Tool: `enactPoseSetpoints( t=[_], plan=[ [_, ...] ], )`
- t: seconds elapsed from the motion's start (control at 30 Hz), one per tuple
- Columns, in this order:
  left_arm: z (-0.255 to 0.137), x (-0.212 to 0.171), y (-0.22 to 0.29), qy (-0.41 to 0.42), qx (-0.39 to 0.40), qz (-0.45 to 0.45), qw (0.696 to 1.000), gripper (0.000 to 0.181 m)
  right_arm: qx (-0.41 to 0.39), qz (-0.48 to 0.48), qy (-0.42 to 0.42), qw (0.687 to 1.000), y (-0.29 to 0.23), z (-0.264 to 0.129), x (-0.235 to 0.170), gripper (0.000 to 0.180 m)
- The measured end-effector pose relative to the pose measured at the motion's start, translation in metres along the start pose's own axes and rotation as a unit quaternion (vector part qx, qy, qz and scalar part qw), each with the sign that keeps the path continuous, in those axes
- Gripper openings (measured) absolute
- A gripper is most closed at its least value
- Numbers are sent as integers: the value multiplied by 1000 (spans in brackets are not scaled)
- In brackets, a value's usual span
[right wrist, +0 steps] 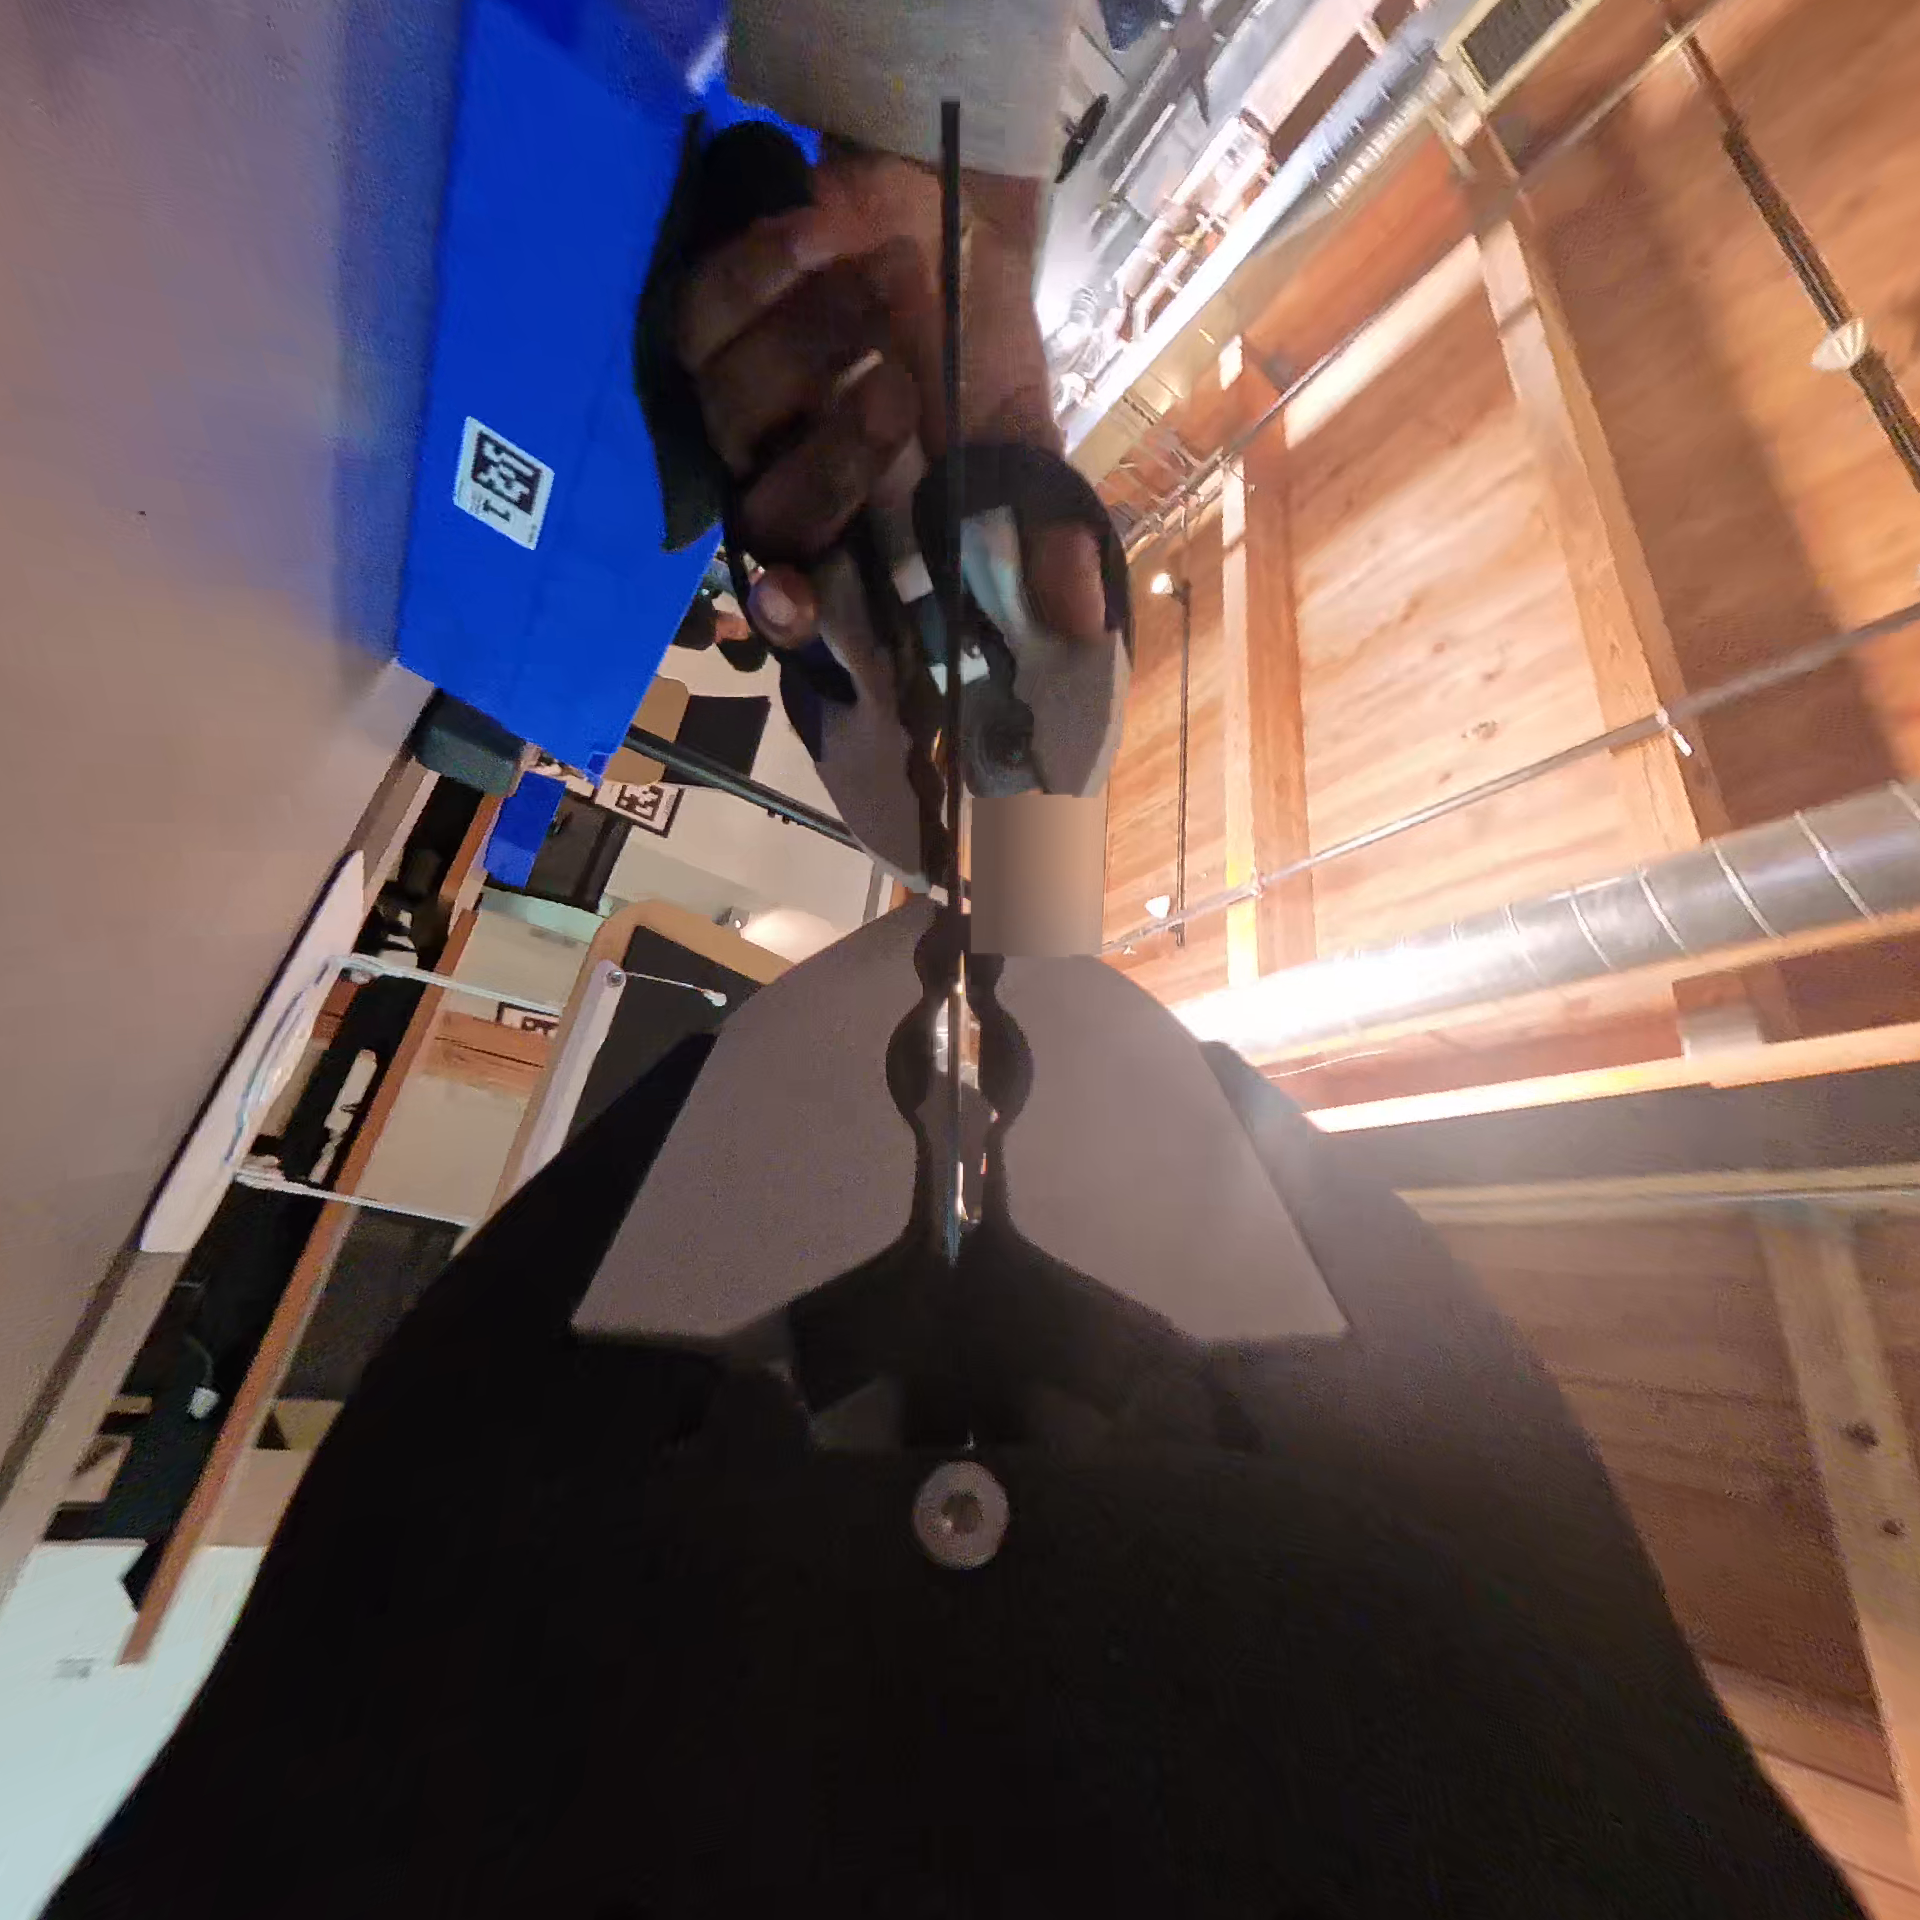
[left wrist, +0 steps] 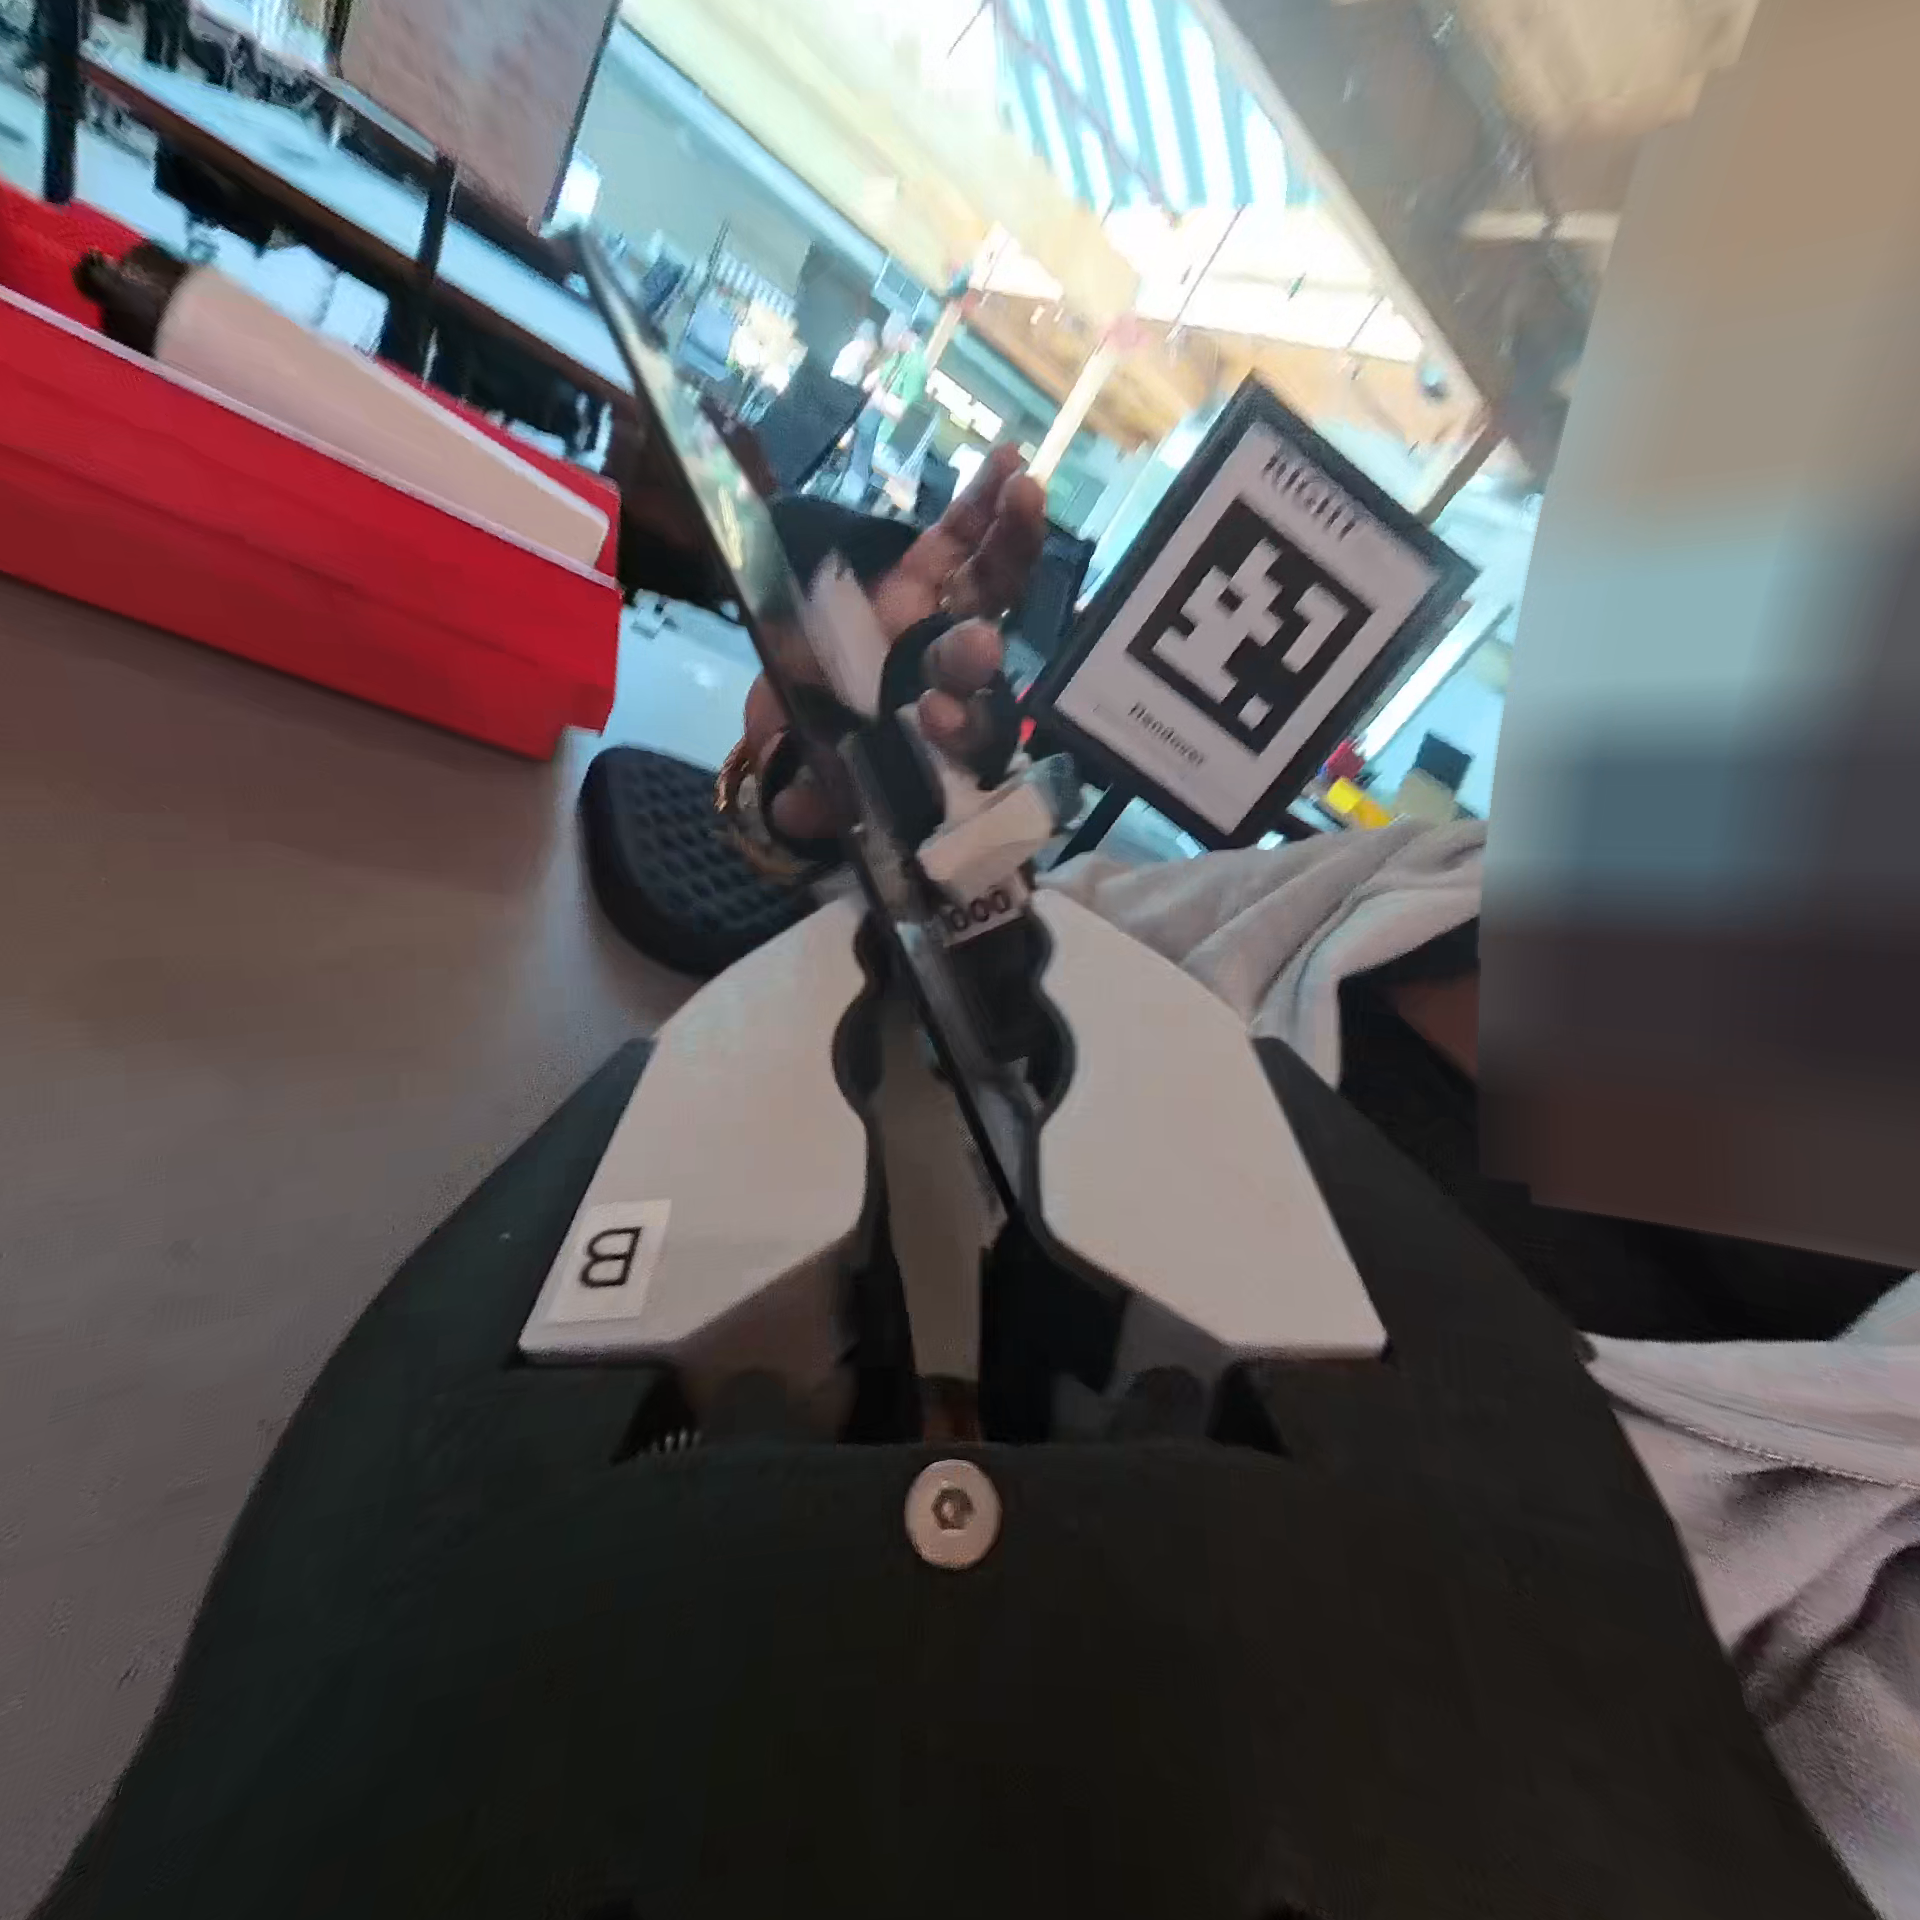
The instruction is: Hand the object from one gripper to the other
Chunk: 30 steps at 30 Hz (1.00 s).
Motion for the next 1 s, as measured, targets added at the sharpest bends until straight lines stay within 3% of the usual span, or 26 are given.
enactPoseSetpoints(
  t=[0.03, 0.13, 0.2, 0.27, 0.3, 0.37, 0.43, 0.5, 0.53, 0.57, 0.63, 0.73, 0.87, 0.93, 1.0],
  plan=[
    [2, -3, -3, -12, 20, 6, 1000, 9, 2, -11, 1, 1000, -1, 1, 3, 8],
    [1, 0, -3, -3, 22, 16, 1000, 1, -9, 16, -11, 1000, 1, 4, 1, 25],
    [-3, 7, 0, 34, 28, 60, 997, 1, -45, 122, -38, 991, 7, 4, -12, 57],
    [-10, 16, 9, 91, 14, 108, 990, 1, -79, 274, -43, 957, 11, 0, -30, 60],
    [-14, 21, 13, 125, 13, 137, 983, 1, -97, 362, -31, 927, 13, -2, -39, 61],
    [-23, 28, 18, 184, 28, 178, 966, 1, -144, 543, 19, 827, 13, -5, -54, 62],
    [-28, 33, 18, 227, 37, 207, 951, 1, -158, 713, 81, 678, 8, -3, -64, 61],
    [-27, 33, 16, 248, 38, 213, 944, 0, -114, 836, 133, 520, -3, 7, -62, 60],
    [-25, 33, 14, 246, 35, 207, 946, 1, -85, 873, 153, 455, -9, 12, -58, 58],
    [-21, 31, 12, 235, 32, 199, 951, 1, -61, 896, 168, 407, -13, 16, -54, 56],
    [-14, 27, 7, 204, 40, 190, 959, 1, -43, 915, 180, 358, -18, 21, -49, 50],
    [-4, 22, 2, 168, 59, 198, 964, 1, -34, 921, 186, 341, -21, 20, -48, 32],
    [0, 19, 0, 154, 66, 201, 965, 1, 7, 910, 194, 366, -21, 20, -41, 2],
    [0, 18, 0, 145, 68, 198, 967, 3, 10, 890, 187, 417, -20, 19, -40, 2],
    [-4, 21, -1, 160, 79, 186, 966, 20, -2, 848, 176, 499, -14, 15, -41, 2]
  ],
)
Point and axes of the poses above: each gripper's, where its closed fingertips meet, z out along the fingers, x out of its top, y = z × x across the jaws, the point moved 6 cm from there along -z, back along the fingers, and after that the axes turned 12 degrees about -z, right-handed, at the moved point
